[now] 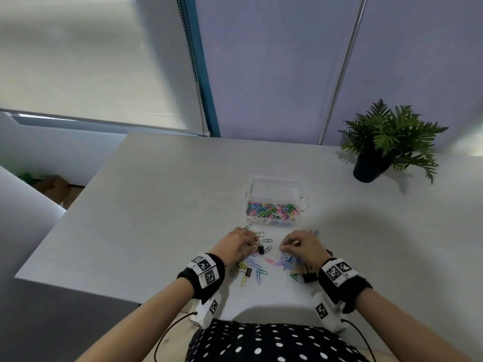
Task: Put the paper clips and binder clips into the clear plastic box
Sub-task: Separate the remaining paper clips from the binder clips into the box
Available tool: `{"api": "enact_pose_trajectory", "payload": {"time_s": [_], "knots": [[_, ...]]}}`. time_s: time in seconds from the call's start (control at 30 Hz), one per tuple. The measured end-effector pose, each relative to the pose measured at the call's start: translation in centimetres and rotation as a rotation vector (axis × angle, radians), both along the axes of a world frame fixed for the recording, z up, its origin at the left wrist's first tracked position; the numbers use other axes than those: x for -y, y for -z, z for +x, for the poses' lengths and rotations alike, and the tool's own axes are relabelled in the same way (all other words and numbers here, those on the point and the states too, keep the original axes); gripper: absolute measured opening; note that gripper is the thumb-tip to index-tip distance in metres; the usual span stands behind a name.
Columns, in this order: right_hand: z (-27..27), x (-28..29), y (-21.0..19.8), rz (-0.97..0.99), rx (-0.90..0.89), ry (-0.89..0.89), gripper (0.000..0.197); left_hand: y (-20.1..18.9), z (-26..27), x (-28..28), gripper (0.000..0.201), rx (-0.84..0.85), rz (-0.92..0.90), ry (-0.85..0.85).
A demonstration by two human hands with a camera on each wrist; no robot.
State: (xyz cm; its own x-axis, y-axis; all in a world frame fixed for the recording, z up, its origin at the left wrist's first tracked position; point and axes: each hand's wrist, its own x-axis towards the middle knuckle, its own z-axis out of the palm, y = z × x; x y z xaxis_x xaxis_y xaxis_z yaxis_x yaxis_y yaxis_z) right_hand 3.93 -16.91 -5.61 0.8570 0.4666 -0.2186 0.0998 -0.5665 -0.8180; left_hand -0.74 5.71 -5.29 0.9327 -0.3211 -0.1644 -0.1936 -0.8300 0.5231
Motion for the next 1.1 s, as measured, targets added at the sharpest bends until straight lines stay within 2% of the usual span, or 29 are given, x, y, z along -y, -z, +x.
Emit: {"api": "enact_pose_trajectory", "payload": {"time_s": [0.13, 0.27, 0.37, 0.43, 0.53, 0.67, 0.8, 0.87, 0.97, 1.1], "knots": [[0.4, 0.0, -1.1, 0.204, -0.224, 0.087, 0.011, -0.7, 0.5, -0.4, 0.017, -0.103, -0.079, -0.152], [0.9, -0.1, -1.3, 0.315, -0.397, 0.202, 0.007, -1.1, 0.6, -0.4, 0.018, -0.110, -0.126, -0.217], [1.0, -0.2, -1.3, 0.387, -0.491, 0.276, 0.005, -1.3, 0.3, -0.3, 0.021, -0.160, -0.292, -0.297], [1.2, -0.3, -1.4, 0.393, -0.516, 0.296, 0.007, -1.3, 0.2, -0.4, 0.023, -0.197, -0.366, -0.315], [1.4, -0.5, -1.4, 0.301, -0.491, 0.267, 0.013, -1.3, 0.1, -0.4, 0.029, -0.208, -0.309, -0.279], [1.7, -0.8, -1.1, 0.104, -0.316, 0.195, 0.030, -1.5, 0.0, 0.2, 0.030, -0.186, -0.111, -0.148], [1.7, -0.8, -1.1, -0.093, 0.014, 0.021, 0.044, -0.6, -1.0, 1.6, 0.025, -0.219, 0.048, 0.052], [1.5, -0.6, -0.9, -0.136, 0.137, -0.050, 0.044, 0.2, -1.6, 2.3, 0.023, -0.204, 0.113, 0.144], [1.0, -0.6, -0.6, -0.202, 0.266, -0.146, 0.043, 0.9, -1.9, 2.9, 0.021, -0.124, 0.221, 0.161], [-0.9, -1.1, -0.2, -0.355, 0.379, -0.418, 0.031, 0.9, -1.8, 3.1, 0.018, -0.101, 0.335, 0.209]]}}
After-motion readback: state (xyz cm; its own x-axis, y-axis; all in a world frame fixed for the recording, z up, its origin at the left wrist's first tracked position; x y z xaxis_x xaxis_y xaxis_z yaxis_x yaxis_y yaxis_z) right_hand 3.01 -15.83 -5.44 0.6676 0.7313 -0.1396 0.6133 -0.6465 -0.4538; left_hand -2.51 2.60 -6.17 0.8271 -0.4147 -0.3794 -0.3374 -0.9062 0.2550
